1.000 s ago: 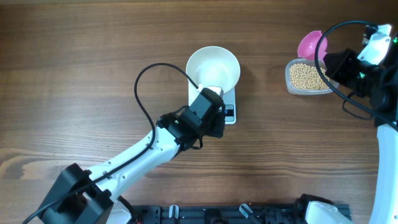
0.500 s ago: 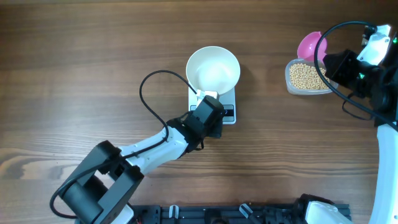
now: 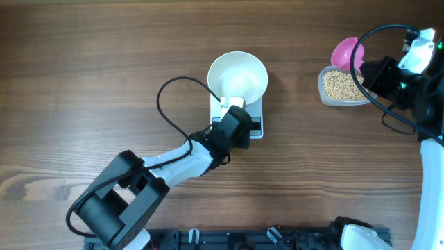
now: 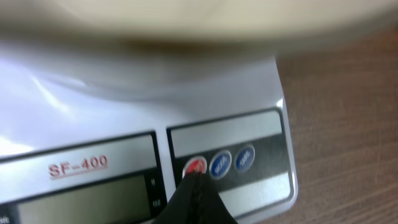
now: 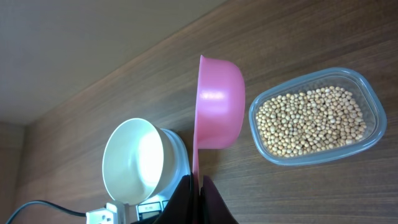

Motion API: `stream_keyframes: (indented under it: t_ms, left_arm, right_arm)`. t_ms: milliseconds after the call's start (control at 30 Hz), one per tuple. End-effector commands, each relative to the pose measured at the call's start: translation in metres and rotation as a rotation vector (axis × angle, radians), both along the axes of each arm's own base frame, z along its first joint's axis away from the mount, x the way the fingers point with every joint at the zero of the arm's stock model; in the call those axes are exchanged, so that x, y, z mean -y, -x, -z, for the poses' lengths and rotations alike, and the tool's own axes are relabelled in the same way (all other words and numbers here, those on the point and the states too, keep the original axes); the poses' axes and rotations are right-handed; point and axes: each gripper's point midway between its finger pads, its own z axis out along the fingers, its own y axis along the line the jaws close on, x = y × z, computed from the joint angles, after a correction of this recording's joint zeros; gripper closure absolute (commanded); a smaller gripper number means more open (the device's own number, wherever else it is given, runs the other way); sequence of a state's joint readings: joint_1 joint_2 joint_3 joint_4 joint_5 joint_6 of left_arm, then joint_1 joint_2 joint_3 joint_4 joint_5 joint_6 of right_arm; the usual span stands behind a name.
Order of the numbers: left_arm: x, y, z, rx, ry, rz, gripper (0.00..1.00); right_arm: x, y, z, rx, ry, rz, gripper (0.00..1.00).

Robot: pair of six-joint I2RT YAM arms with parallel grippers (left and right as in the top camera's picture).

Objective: Scoop item into bowl and weigh 150g on scale

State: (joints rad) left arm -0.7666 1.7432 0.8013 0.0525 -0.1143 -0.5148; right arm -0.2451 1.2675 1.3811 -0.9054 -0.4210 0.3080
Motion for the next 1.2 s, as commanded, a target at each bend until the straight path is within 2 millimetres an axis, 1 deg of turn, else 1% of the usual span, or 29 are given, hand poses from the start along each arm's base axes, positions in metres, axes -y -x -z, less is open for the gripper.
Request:
stream_keyframes:
  t_ms: [0,133,367,467,500,567,867,1067,1167]
  left_arm:
    - [-0.006,-0.01,-0.002,0.039,-0.013,-0.052,0.96]
    - [-0.003,-0.012,-0.005,0.05,0.004,-0.047,0.96]
    - [-0.003,-0.012,-0.004,0.05,0.005,-0.047,0.96]
    - [-0.004,-0.011,0.005,0.034,-0.011,-0.047,0.96]
    - [-0.005,-0.009,0.012,0.022,-0.023,-0.047,0.96]
    - [-0.006,-0.009,0.017,0.013,-0.032,-0.047,0.96]
    - [-0.006,-0.011,0.015,0.023,-0.023,-0.05,0.96]
    - [-0.015,-0.002,0.029,-0.029,-0.074,-0.05,0.96]
    - [-0.015,-0.001,0.03,-0.032,-0.077,-0.049,0.96]
  right_arm:
    - [0.0,0.002,-0.013,0.038,0.025,-0.009,0.96]
    - [0.001,0.002,-0.013,0.039,0.024,-0.008,0.96]
    - [0.0,0.002,-0.013,0.036,0.022,-0.008,0.96]
    - [0.0,0.004,-0.011,0.026,0.02,-0.007,0.95]
    - [0.0,0.004,-0.01,0.023,0.019,-0.007,0.96]
    - [0.0,0.004,-0.01,0.022,0.019,-0.008,0.96]
    - [0.0,0.005,-0.009,0.015,0.017,-0.008,0.96]
    - [-0.001,0.006,-0.008,0.008,0.015,-0.008,0.96]
    - [-0.001,0.006,-0.008,0.009,0.015,-0.008,0.96]
